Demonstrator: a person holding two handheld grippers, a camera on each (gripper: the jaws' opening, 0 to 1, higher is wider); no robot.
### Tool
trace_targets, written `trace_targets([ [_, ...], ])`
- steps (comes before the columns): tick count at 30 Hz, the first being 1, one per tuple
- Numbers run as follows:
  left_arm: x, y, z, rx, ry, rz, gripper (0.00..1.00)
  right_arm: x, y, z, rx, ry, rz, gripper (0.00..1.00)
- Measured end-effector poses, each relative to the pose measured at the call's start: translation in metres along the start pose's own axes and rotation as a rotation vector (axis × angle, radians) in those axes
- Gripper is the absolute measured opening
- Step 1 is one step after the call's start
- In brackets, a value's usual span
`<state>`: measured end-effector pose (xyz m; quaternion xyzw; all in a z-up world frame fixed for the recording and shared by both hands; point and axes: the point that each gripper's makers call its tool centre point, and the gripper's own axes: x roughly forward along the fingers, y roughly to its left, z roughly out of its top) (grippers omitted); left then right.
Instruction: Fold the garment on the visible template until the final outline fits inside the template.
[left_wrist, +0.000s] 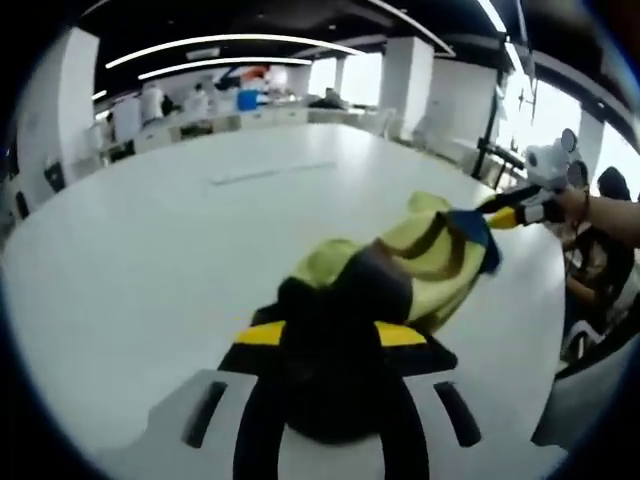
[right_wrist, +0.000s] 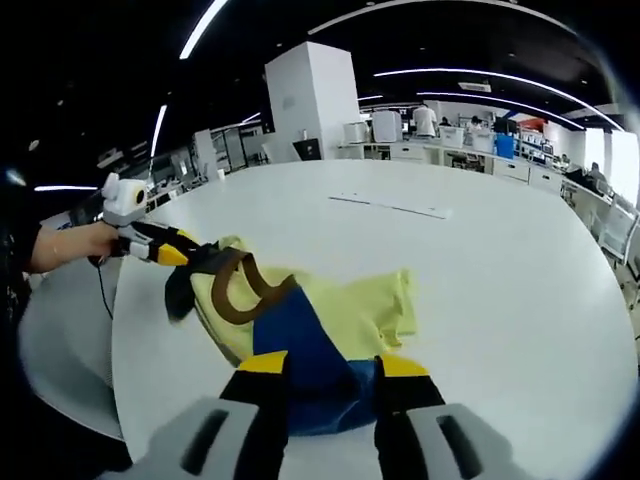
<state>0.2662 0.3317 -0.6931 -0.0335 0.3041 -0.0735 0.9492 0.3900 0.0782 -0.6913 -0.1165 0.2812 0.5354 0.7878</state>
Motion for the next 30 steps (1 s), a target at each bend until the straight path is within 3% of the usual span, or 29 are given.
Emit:
trace_targets([
  [7, 0.003, 0.003, -0.009, -0.014, 0.030, 0.017, 0.13, 0.001, 0.000, -0.007, 0.008, 0.017, 0.005, 0.16],
  [10, 0.004, 0.000, -0.015, -0.047, 0.051, -0.005, 0.08, 0.003, 0.004, -0.009, 0.032, 0.025, 0.021, 0.13],
  [15, 0.006, -0.001, -0.017, -0.055, 0.043, -0.014, 0.02, 0.004, 0.005, -0.008, 0.031, 0.022, 0.028, 0.09],
  [19, 0.009, 0.001, -0.019, -0.081, 0.047, -0.009, 0.00, 0.003, 0.004, -0.007, 0.056, 0.011, 0.032, 0.00],
  [30, 0.003, 0.003, -0.017, -0.081, 0.023, 0.005, 0.00, -0.006, 0.007, -0.003, 0.030, -0.003, 0.016, 0.00],
])
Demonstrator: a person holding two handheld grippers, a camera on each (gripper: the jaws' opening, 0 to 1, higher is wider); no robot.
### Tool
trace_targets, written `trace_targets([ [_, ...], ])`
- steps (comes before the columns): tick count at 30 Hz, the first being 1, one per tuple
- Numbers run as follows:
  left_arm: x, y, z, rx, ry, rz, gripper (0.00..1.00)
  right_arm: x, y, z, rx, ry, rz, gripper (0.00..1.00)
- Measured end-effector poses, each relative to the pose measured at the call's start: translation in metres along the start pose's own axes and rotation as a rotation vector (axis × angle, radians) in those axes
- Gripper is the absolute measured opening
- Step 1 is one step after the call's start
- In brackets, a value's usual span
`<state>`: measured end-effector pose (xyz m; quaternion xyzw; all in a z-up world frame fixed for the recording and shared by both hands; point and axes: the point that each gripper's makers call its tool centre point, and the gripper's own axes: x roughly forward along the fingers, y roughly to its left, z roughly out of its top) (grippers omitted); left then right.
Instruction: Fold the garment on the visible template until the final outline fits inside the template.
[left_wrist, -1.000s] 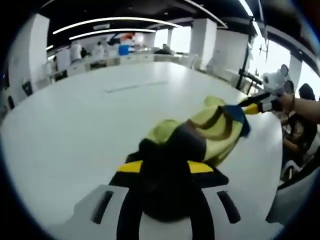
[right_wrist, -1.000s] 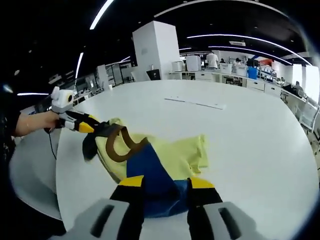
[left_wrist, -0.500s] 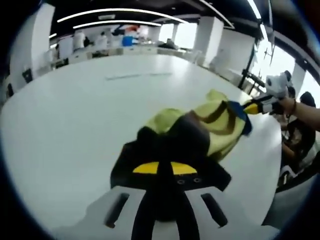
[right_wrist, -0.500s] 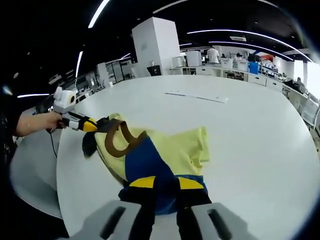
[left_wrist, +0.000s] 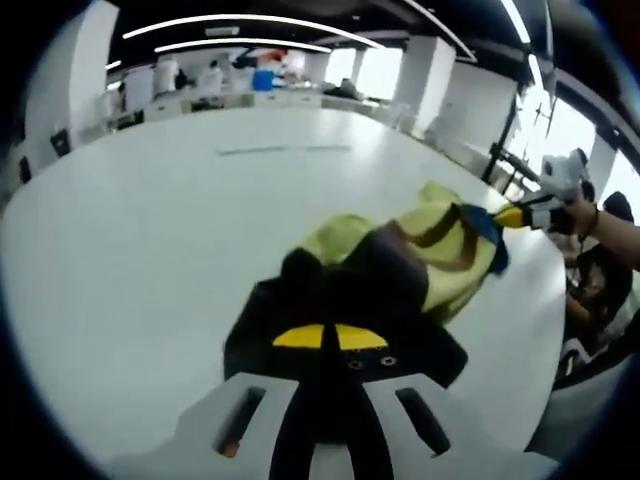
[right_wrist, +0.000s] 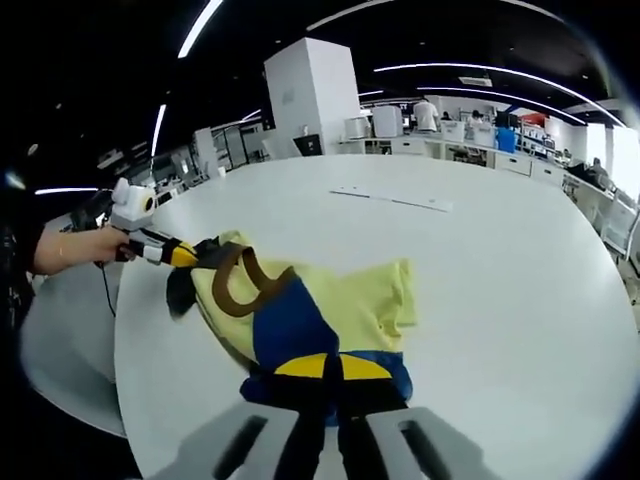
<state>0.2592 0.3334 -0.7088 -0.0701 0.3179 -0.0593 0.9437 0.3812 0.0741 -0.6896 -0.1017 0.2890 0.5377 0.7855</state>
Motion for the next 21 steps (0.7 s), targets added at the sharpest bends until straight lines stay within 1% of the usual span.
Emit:
trace_targets([
  [2, -0.003, 0.000, 0.003, 0.002, -0.005, -0.002, 0.00, -0.003, 0.000, 0.002, 0.028, -0.010, -0.005, 0.00],
  [5, -0.010, 0.000, 0.009, 0.007, -0.023, 0.001, 0.00, -0.009, 0.000, 0.007, 0.028, -0.031, -0.015, 0.00],
  [8, -0.018, 0.001, 0.015, -0.009, -0.045, -0.004, 0.00, -0.012, -0.002, 0.011, 0.015, -0.042, -0.026, 0.00],
  [10, -0.022, 0.002, 0.018, 0.001, -0.049, 0.002, 0.00, -0.013, -0.003, 0.012, 0.013, -0.041, -0.029, 0.00],
  [15, -0.029, 0.003, 0.027, 0.000, -0.070, -0.003, 0.00, -0.011, -0.001, 0.014, -0.023, -0.026, -0.025, 0.00],
  [21, -0.042, 0.010, 0.039, 0.014, -0.094, 0.019, 0.00, -0.018, 0.000, 0.026, -0.058, -0.039, -0.032, 0.00],
])
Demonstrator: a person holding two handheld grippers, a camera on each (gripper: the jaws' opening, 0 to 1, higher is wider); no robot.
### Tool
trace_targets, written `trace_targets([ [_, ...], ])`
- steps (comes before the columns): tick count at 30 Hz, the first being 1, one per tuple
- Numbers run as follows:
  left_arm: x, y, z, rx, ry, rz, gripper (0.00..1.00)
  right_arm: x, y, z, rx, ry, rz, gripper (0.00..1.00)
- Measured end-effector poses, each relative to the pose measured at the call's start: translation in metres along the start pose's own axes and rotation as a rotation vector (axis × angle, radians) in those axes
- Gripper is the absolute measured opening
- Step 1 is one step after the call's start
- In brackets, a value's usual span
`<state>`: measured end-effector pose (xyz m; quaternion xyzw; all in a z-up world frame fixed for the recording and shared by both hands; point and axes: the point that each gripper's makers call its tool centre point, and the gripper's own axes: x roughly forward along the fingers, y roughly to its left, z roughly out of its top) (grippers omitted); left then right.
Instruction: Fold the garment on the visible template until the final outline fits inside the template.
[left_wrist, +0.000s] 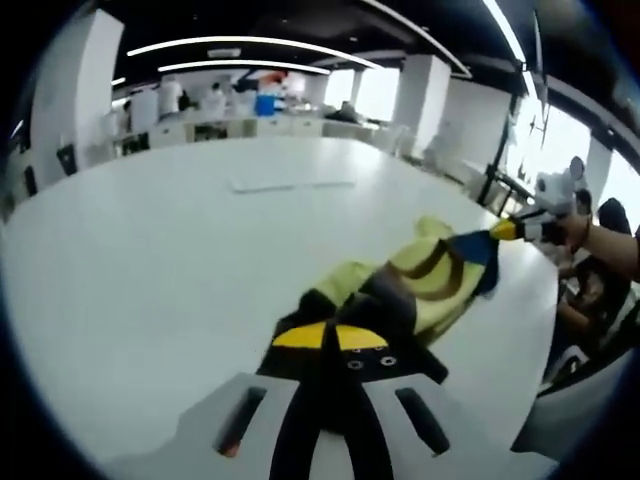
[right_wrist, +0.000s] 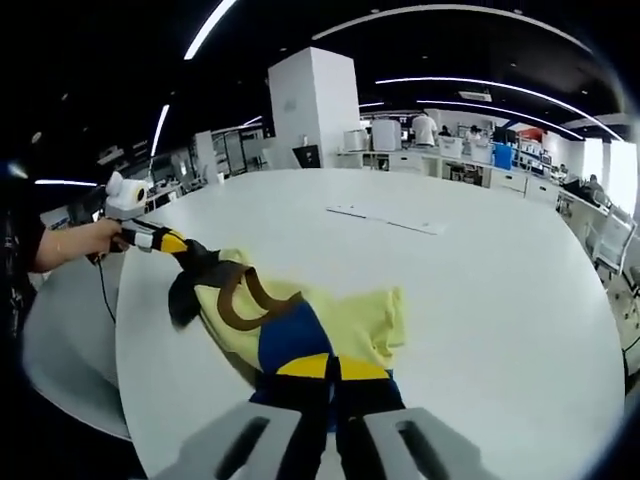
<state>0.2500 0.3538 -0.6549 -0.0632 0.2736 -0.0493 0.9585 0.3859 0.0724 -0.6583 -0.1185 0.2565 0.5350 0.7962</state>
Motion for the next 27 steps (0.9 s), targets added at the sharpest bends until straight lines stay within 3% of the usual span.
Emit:
trace_targets([
  [6, -0.015, 0.010, 0.021, 0.033, -0.043, 0.027, 0.00, -0.007, 0.000, 0.013, -0.064, -0.002, -0.015, 0.00],
  [15, -0.029, 0.013, 0.040, 0.048, -0.076, 0.038, 0.00, -0.019, -0.001, 0.037, -0.113, -0.027, -0.042, 0.00],
  [27, -0.029, 0.019, 0.089, 0.088, -0.135, 0.033, 0.00, -0.022, -0.028, 0.081, -0.125, -0.092, -0.107, 0.00],
])
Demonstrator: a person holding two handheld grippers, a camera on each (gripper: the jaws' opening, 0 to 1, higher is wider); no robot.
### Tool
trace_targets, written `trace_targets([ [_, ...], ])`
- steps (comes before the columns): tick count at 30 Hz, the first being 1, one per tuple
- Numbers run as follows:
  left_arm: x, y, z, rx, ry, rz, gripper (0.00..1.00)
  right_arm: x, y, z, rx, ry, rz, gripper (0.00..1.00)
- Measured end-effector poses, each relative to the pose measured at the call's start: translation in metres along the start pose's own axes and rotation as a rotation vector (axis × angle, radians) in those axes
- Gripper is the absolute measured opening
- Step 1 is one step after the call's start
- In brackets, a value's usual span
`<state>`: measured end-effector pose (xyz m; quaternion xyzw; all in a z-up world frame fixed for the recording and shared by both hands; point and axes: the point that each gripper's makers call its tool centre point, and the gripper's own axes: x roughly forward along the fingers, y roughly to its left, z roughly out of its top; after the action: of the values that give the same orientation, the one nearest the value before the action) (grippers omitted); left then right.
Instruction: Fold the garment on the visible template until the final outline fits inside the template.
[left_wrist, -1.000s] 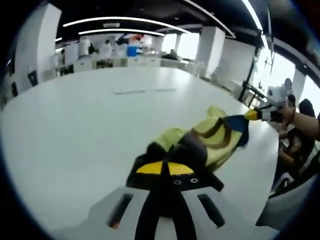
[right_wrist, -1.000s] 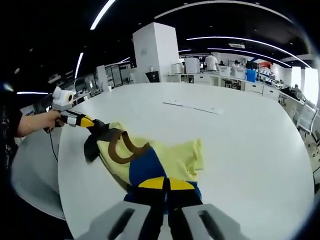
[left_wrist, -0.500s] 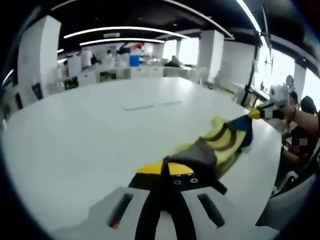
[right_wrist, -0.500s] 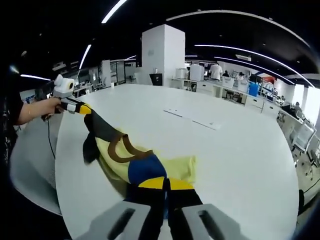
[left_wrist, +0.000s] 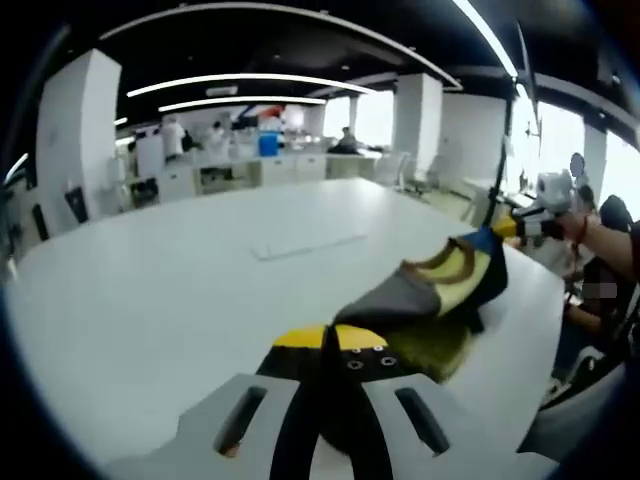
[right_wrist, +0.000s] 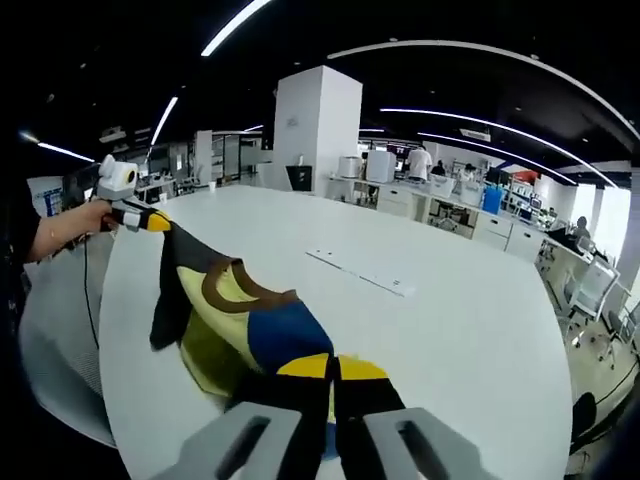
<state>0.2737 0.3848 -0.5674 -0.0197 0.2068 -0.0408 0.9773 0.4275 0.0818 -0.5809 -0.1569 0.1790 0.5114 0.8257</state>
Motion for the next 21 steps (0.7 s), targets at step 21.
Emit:
trace_targets([
  [21, 0.062, 0.043, 0.022, -0.016, 0.035, 0.021, 0.00, 0.055, -0.055, 0.025, 0.069, -0.011, -0.016, 0.00],
])
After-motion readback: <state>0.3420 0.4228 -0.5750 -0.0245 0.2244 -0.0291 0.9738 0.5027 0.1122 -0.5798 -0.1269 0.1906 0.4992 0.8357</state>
